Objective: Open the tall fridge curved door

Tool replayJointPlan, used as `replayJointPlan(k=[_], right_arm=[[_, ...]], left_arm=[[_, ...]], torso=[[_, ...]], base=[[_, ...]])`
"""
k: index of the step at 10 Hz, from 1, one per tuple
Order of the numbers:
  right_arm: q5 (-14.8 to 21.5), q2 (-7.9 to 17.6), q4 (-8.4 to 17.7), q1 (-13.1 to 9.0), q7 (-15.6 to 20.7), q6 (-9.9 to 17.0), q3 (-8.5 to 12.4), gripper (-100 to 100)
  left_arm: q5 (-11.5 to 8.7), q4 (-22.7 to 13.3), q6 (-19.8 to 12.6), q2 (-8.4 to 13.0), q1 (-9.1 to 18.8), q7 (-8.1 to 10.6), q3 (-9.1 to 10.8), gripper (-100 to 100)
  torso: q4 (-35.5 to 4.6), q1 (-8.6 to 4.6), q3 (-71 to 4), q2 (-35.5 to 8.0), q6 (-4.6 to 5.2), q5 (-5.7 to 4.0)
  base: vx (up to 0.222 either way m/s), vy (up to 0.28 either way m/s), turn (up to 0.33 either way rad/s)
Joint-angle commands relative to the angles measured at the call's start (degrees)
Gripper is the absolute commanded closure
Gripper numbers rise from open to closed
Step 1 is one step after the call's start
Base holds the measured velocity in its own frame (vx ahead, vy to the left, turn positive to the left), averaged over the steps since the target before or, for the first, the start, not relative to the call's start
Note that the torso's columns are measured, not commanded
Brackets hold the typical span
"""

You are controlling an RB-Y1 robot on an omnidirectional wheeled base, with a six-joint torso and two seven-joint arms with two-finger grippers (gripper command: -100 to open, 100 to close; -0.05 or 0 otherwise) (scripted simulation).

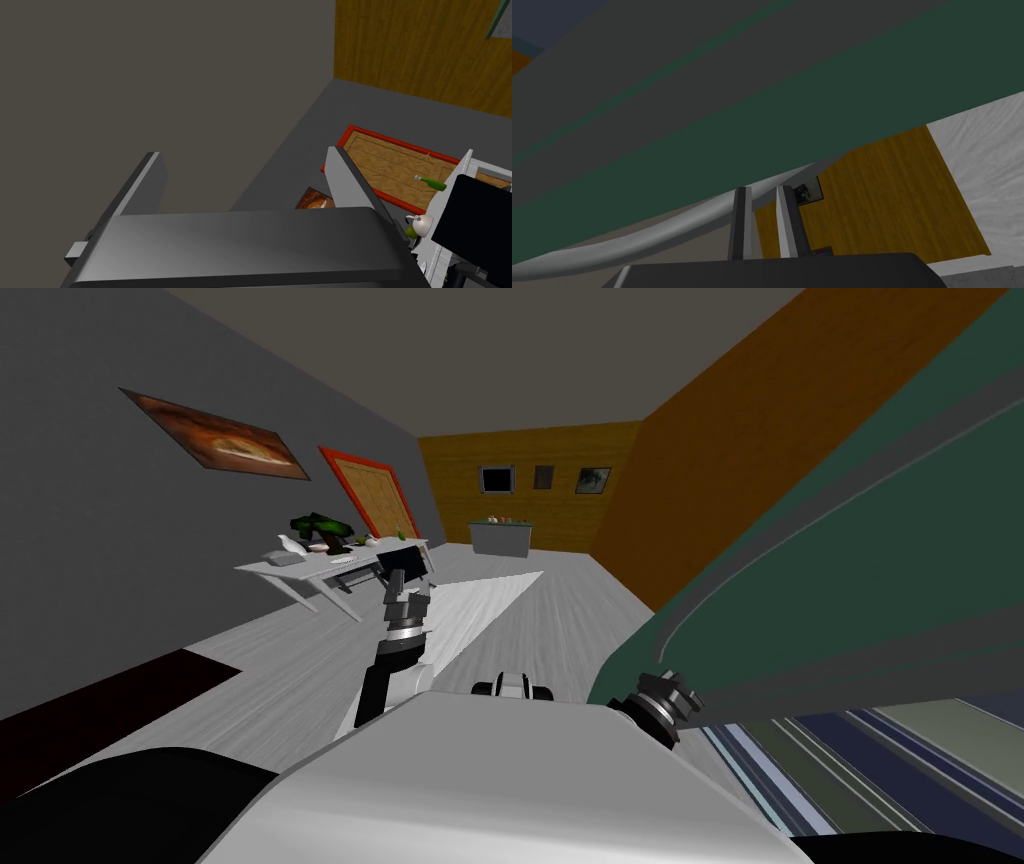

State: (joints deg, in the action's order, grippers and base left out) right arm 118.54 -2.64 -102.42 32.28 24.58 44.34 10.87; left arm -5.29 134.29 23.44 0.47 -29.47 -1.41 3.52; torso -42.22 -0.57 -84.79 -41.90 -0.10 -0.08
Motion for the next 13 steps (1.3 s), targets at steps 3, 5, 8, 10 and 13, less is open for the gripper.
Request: replayJointPlan(k=[3, 5, 8, 10, 13], right_arm=[[-2.2, 0.1, 0.3, -0.7, 1.7, 1.6, 1.7, 100], [-3.2, 0.1, 0.5, -0.9, 2.4, 2.3, 2.4, 100], [-5.1, 0.0, 0.8, -1.4, 3.8, 3.9, 3.9, 100], [-6.1, 0.0, 1.0, -1.7, 4.6, 4.6, 4.6, 100], [-8.4, -0.2, -1.5, -0.9, 7.2, 2.9, 5.1, -100]], left_arm=[[0.0, 0.0, 0.0, 0.0, 0.0, 0.0, 0.0, 0], [0.0, 0.0, 0.0, 0.0, 0.0, 0.0, 0.0, 0], [0.0, 0.0, 0.0, 0.0, 0.0, 0.0, 0.0, 0], [0.0, 0.0, 0.0, 0.0, 0.0, 0.0, 0.0, 0], [0.0, 0.0, 0.0, 0.0, 0.0, 0.0, 0.0, 0]], torso=[[-0.1, -0.23, -0.1, 0.1, -0.01, 0.18], [0.0, -0.21, -0.2, 0.2, -0.03, 0.11], [-0.1, -0.69, -0.1, 0.1, -0.06, 0.17], [-0.1, -0.5, -0.1, 0.1, -0.05, 0.19], [0.0, -0.16, -0.1, 0.0, 0.03, 0.14]], base=[[0.237, 0.12, -0.054], [0.253, 0.145, -0.056], [0.244, 0.111, -0.061], [0.236, 0.131, -0.056], [0.217, 0.124, -0.08]])
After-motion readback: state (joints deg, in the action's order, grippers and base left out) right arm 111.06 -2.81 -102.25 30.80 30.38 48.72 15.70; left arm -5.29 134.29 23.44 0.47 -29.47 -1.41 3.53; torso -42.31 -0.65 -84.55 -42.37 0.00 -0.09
